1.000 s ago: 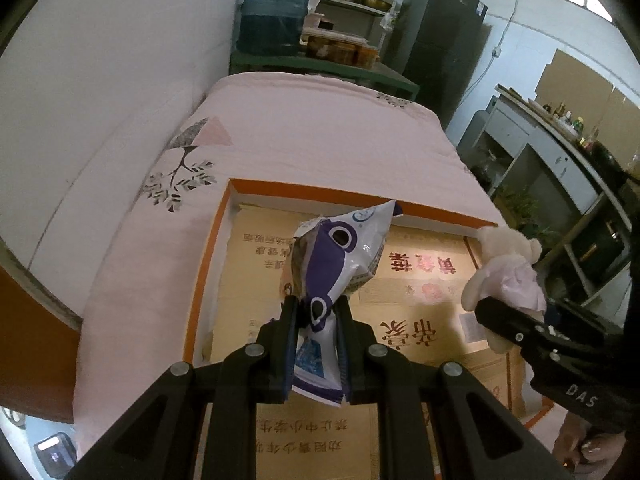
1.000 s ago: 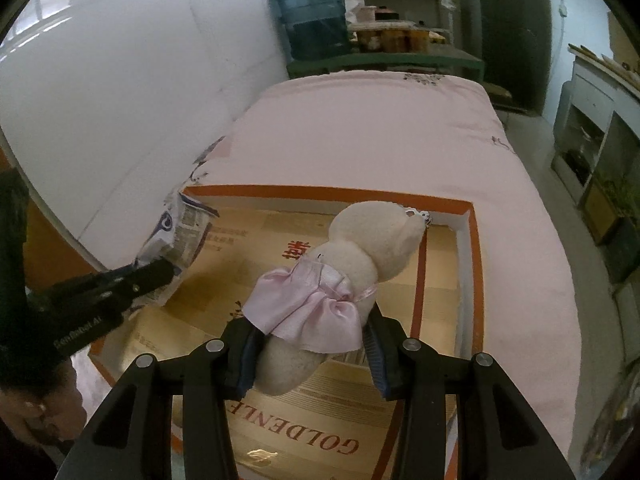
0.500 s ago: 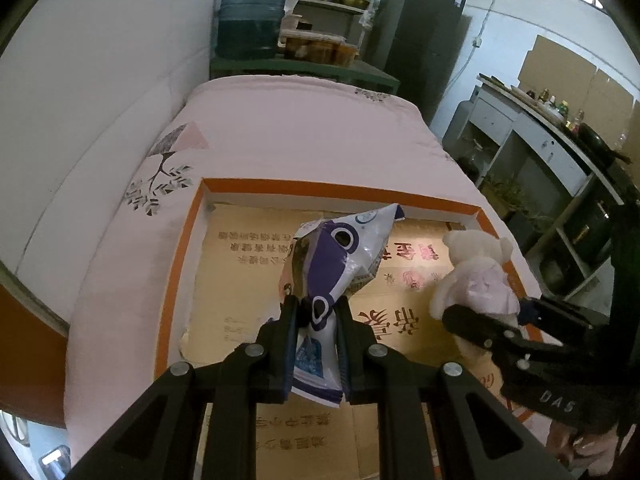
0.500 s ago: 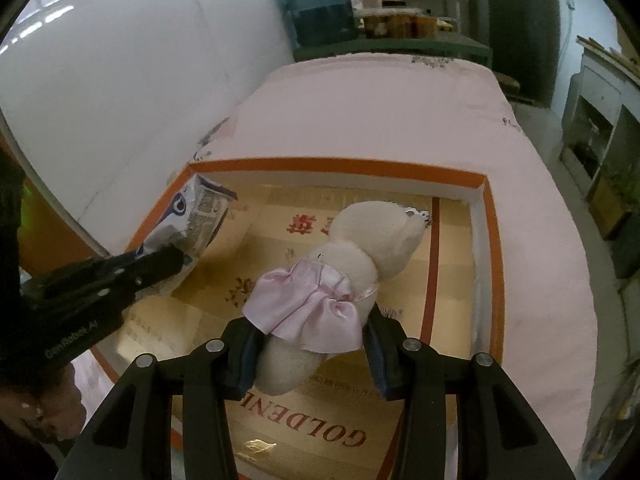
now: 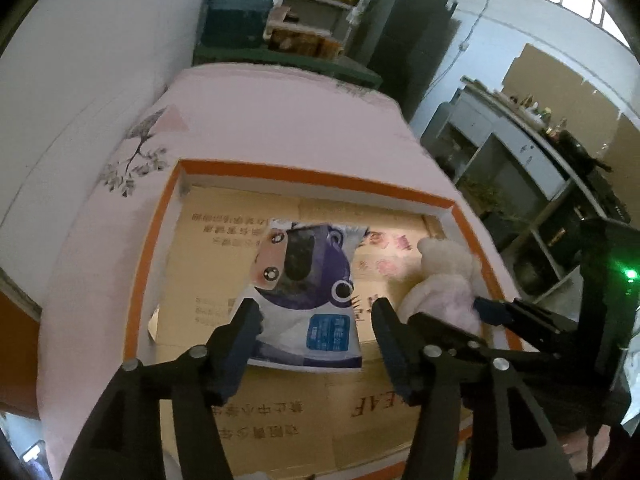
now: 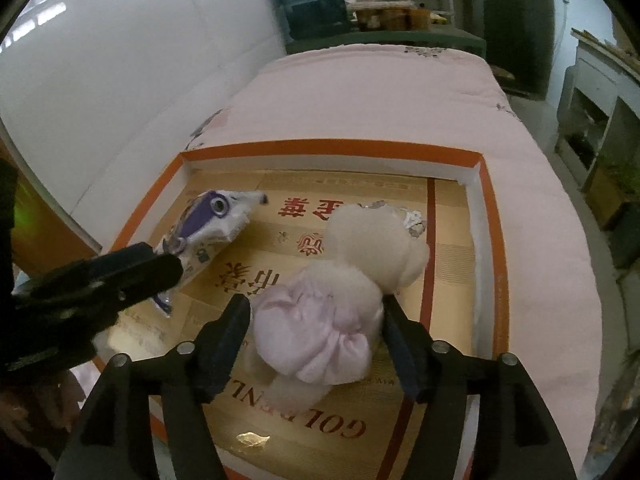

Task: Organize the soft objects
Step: 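Open left tool dropping the bag while right tool releases the teddy into the box, then withdraw both tools from the box back toward the remaining pile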

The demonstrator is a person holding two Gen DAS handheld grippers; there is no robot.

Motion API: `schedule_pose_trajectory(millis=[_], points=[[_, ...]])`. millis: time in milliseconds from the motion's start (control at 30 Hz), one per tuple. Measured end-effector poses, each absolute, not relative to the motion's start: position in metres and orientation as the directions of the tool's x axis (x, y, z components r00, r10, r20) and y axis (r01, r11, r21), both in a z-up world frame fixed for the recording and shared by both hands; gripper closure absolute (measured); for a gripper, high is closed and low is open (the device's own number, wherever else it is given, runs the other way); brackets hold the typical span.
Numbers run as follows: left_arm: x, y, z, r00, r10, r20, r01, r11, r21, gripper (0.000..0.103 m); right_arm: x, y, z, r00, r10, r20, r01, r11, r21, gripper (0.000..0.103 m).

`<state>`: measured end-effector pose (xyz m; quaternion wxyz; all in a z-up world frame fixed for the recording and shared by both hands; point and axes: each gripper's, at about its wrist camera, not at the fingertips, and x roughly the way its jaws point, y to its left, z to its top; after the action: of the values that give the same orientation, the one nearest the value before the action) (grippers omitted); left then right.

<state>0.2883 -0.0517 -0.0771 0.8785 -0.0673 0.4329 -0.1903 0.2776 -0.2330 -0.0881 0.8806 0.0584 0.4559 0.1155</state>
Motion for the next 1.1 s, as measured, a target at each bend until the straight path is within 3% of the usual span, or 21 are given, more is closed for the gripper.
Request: schedule_pose_trajectory(millis=[133, 533, 1100], points=[[0.272, -0.05, -0.062, 0.631, -0.394, -0.668, 0.298, 0.918, -0.261, 0.031, 0.268, -0.232, -0.082, 0.575, 0.232, -0.785, -0.142, 0.973, 0.184, 0.029], [0.231, -0.049, -0.025, 0.753, -0.235, -0.614, 0.23, 0.969, -0.088, 0.031, 0.231, -0.233, -0.052, 0.639, 0.191, -0.745, -0.12, 0.982, 0.149, 0.029], [0.171, -0.028, 0.007, 0.812, -0.225, -0.539, 0.194, 0.974, -0.115, 0.031, 0.152, -0.225, 0.004, 0.693, 0.262, -0.672, -0.143, 0.963, 0.228, 0.029]])
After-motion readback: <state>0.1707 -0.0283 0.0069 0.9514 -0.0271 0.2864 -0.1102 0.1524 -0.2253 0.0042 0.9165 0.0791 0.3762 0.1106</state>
